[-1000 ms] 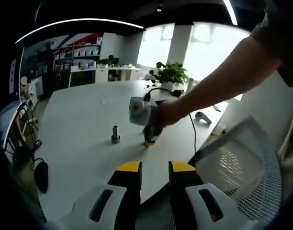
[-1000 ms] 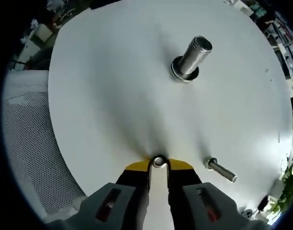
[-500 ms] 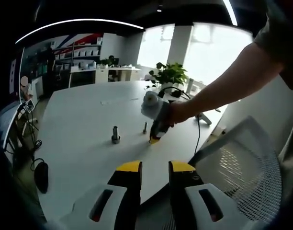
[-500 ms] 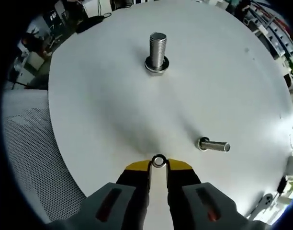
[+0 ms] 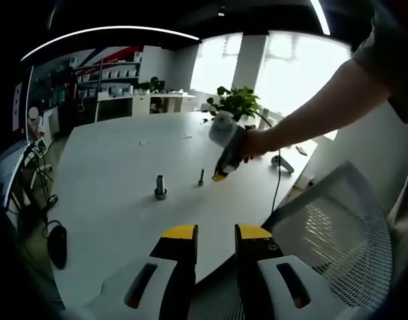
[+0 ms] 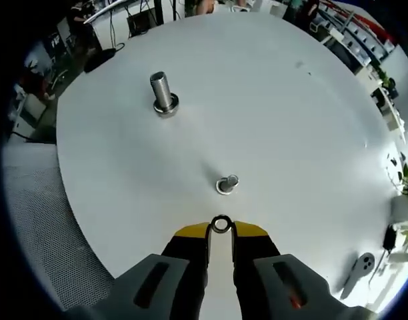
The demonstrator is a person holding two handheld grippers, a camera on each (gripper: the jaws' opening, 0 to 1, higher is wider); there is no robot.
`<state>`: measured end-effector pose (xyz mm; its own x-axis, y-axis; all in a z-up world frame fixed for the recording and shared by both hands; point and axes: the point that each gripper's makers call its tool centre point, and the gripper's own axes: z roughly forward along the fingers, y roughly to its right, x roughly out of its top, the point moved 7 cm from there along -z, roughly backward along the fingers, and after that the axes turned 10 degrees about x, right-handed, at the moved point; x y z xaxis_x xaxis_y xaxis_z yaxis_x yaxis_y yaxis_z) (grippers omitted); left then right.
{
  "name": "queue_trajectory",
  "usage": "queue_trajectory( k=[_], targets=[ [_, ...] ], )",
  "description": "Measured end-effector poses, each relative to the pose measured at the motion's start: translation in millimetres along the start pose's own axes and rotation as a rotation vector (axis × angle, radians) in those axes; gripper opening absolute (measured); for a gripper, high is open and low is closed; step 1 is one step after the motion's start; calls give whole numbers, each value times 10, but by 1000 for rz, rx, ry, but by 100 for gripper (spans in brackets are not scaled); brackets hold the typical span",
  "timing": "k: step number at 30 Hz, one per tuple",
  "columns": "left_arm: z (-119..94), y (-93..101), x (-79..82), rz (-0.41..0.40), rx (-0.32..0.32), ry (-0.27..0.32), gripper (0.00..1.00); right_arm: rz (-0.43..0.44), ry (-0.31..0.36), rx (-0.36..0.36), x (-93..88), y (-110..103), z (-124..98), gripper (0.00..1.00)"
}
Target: Place the washer onto the threaded stud by aligning its center hole with the stud, sliding it down to the base, and recovering from edge contact or off-axis alignment until the washer reaches the visible bottom stop.
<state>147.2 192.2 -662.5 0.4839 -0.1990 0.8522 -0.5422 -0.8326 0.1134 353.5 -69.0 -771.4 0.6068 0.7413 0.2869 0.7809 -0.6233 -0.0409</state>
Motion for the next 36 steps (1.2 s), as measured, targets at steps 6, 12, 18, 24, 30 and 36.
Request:
queue_trajectory(
  k=[6,12,18,24,30,36],
  targets=[
    [-1,-1,2,0,0,1,20,-43,39,-29,104,55,-114,14],
    [-1,-2,6,1,0,3,20,-63,71,-49,187,108,-222,14],
    [0,3,4,1,-2,2,20,-93,69,-34,237,25,-213,14],
    [1,7,3,2,-5,1,20,-103,85,-22,273,-88,-264,14],
    [0,2,5,1,-2,2,20,-133,83,-9,315,-149,-262,14],
    [-2,0,5,0,0,2,20,-135,90,1,361,-129,-251,14]
  ],
)
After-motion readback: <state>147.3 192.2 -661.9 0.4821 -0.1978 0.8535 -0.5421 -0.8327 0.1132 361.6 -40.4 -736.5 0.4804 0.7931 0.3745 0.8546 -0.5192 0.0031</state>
